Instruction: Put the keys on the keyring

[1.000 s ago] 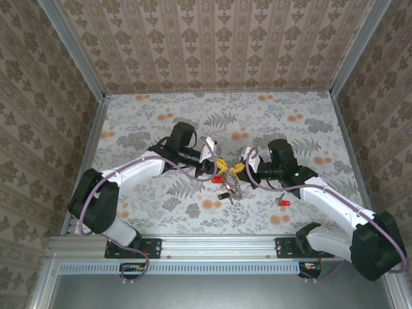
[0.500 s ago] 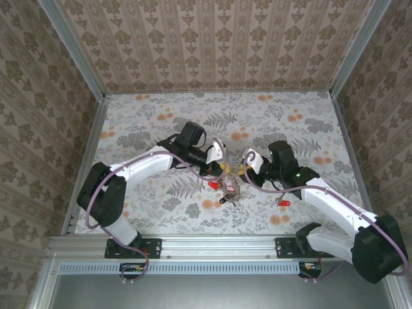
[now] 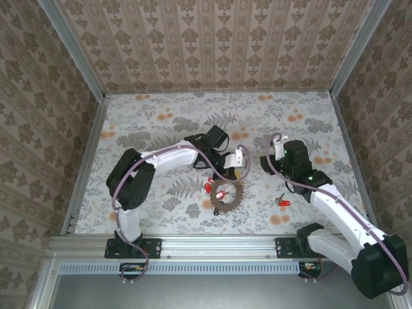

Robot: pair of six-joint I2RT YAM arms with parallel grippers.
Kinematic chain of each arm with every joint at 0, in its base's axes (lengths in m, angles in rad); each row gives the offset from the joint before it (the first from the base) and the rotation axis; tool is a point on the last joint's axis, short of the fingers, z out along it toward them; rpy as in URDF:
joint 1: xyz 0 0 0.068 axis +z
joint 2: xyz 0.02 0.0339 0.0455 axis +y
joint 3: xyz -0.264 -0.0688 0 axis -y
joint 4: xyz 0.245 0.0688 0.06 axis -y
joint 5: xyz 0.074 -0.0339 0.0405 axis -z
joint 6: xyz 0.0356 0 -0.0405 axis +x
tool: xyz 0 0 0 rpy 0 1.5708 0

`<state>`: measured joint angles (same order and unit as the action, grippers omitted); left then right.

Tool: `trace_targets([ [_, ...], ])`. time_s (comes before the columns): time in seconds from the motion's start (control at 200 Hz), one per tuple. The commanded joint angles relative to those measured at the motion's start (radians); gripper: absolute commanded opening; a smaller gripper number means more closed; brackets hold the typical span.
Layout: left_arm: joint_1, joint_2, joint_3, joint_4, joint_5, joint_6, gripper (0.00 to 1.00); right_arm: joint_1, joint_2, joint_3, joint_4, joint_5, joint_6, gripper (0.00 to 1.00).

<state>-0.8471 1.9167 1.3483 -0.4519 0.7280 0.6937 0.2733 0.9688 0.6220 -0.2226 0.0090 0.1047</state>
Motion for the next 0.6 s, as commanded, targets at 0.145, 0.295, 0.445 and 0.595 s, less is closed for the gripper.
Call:
trace_targets([
  [0.145, -0.047, 0.098, 0.098, -0.062, -0.052, -0.017, 0.04, -0.081, 0.029, -0.017, -0.074, -0.099, 0.291, 0.50],
  [0.295, -0.059, 0.115, 0.100, -0.028, -0.053, -0.069, 0.10, -0.082, 0.061, -0.033, -0.075, -0.171, 0.331, 0.50],
  [0.445, -0.051, 0.032, 0.004, 0.143, -0.009, -0.187, 0.16, -0.082, 0.102, -0.031, -0.105, -0.261, 0.333, 0.50],
  [0.595, -0.038, -0.125, -0.160, 0.389, 0.031, -0.316, 0.18, -0.081, 0.152, -0.027, -0.110, -0.412, 0.320, 0.49],
])
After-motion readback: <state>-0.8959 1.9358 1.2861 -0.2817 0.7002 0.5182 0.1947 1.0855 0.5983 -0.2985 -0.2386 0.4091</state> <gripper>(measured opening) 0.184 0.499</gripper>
